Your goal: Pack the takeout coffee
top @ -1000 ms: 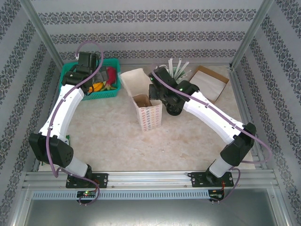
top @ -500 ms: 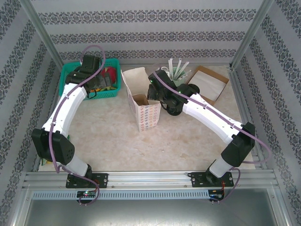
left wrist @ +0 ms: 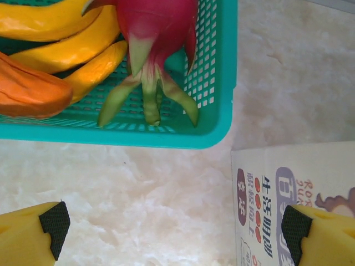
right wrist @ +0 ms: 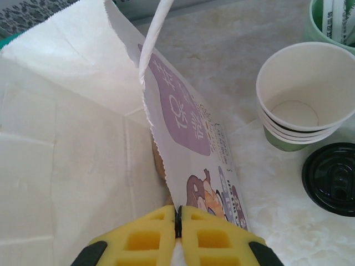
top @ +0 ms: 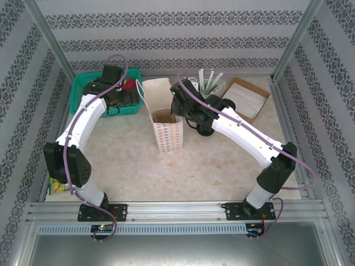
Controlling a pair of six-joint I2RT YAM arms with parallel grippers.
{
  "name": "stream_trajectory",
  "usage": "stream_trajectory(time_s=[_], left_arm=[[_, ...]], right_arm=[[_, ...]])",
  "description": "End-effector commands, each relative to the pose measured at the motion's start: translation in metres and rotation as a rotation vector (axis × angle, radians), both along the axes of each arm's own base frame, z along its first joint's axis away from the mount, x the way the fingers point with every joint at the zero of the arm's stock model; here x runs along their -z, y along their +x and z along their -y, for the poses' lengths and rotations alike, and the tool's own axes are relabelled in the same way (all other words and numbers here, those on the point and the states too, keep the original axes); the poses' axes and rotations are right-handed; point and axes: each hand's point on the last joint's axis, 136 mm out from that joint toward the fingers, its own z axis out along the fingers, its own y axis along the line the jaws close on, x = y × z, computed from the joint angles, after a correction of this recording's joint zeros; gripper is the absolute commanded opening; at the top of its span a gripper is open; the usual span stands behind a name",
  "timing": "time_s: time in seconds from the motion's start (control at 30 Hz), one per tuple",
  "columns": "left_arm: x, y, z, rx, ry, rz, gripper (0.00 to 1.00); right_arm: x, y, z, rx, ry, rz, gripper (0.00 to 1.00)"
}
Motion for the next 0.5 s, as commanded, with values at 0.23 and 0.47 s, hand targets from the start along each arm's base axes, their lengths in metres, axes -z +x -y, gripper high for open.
stream_trajectory(time_s=[0.23, 0.47], left_arm=[[0.004, -0.006, -0.002, -0.027, -0.027, -0.03, 1.0], [-0.002, -0.001, -0.001, -0.031, -0.037, 0.002, 1.0]], right_arm=[[-0.01, 0.002, -0.002, -0.022, -0.022, 0.029, 0.19], [-0.018, 0.001, 0.004, -0.081, -0.041, 0.042, 0.42]])
